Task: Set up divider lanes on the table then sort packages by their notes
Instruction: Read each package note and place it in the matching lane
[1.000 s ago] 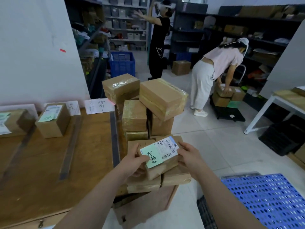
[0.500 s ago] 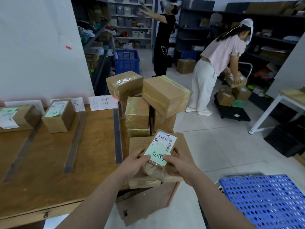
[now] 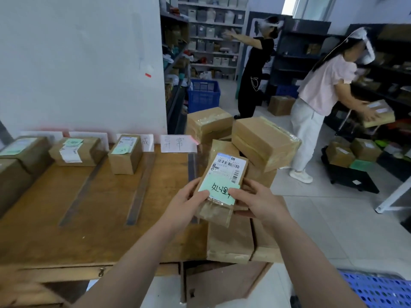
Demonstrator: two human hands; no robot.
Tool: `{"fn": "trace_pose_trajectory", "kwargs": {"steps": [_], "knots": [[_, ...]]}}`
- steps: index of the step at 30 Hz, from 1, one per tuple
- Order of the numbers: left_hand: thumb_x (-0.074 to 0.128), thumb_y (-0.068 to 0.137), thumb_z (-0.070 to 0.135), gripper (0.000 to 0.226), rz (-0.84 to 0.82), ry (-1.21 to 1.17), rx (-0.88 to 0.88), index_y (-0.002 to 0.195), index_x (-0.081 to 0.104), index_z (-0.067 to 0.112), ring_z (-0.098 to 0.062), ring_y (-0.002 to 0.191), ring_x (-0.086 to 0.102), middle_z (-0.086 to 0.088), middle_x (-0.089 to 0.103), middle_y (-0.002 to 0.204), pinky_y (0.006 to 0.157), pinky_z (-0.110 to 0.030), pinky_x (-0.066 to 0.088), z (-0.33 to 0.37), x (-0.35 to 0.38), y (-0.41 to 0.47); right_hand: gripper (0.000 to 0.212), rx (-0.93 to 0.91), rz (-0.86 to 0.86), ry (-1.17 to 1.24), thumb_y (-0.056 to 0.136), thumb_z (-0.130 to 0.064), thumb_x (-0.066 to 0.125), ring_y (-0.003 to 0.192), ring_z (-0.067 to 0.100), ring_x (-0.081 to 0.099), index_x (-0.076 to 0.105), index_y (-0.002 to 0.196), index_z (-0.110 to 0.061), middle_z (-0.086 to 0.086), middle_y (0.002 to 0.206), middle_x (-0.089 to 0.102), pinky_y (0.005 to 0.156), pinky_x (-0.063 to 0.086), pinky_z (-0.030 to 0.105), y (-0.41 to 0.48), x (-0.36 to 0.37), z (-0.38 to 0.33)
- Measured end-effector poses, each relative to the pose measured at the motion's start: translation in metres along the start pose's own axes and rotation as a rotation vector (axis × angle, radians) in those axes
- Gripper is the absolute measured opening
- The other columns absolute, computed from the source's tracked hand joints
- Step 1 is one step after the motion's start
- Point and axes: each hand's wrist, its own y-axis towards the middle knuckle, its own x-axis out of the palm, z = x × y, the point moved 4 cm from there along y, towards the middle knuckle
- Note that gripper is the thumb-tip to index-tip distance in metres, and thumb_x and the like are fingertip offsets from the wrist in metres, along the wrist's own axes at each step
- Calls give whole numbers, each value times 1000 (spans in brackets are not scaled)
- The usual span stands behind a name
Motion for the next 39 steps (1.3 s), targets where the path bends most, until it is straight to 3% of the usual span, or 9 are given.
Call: {"fn": "trace_pose_trajectory", "kwargs": {"steps": [4, 7, 13, 20, 26, 29, 33, 39], "knots": [[53, 98, 32, 37, 78, -29, 30, 135, 49, 35, -4, 101, 66, 12, 67, 119, 78, -20, 53, 2, -56, -8, 29, -30, -65, -2, 87, -18, 71, 79, 8, 72, 52, 103, -34, -11, 91, 74, 67, 60, 30, 12, 60, -20], [53, 98, 33, 37, 154, -63, 26, 134, 48, 38, 1, 98, 66, 19, 67, 114, 77, -17, 51, -1, -108, -19, 40, -60, -87, -44, 86, -22, 72, 85, 11, 71, 49, 119, -30, -11, 96, 72, 70, 60, 31, 19, 115, -35], [53, 99, 31, 37, 257, -86, 14, 135, 48, 36, 9, 89, 66, 21, 67, 112, 65, -9, 51, -12, -223, -40, 57, -57, -152, -35, 83, -29, 75, 92, 15, 72, 50, 131, -14, -2, 112, 71, 71, 61, 33, 35, 234, -49], [53, 99, 31, 37, 362, -99, -33, 136, 52, 31, -7, 101, 67, 14, 71, 113, 84, -26, 52, -32, -338, -52, 60, -40, -245, -65, 82, -37, 74, 97, 15, 70, 51, 132, -12, -3, 113, 70, 81, 60, 36, 61, 355, -54], [54, 98, 28, 18, 467, -161, -98, 112, 56, 38, -6, 87, 71, 11, 74, 104, 72, -24, 53, -51, -412, -36, 52, 27, -310, -22, 88, -31, 69, 97, 12, 68, 52, 133, -11, -2, 112, 70, 77, 58, 28, 96, 438, -50], [54, 98, 26, 22, 512, -169, -122, 119, 56, 30, -9, 87, 70, 6, 72, 108, 70, -25, 54, -58, -443, -21, 50, 62, -342, -11, 88, -30, 68, 99, 13, 67, 53, 132, -11, 0, 112, 70, 84, 58, 30, 124, 469, -45], [57, 96, 28, 34, 551, -149, -172, 130, 55, 21, -12, 94, 70, 2, 71, 113, 80, -31, 57, -72, -479, 7, 43, 122, -383, -12, 89, -30, 68, 100, 14, 68, 59, 126, -10, -2, 109, 72, 90, 56, 35, 165, 506, -35], [57, 96, 36, 41, 555, -98, -264, 133, 52, 17, -14, 98, 69, 2, 71, 114, 88, -36, 56, -109, -519, 50, 30, 201, -379, -47, 93, -26, 63, 94, 12, 70, 63, 119, -12, -2, 106, 74, 76, 58, 24, 213, 546, -18]]}}
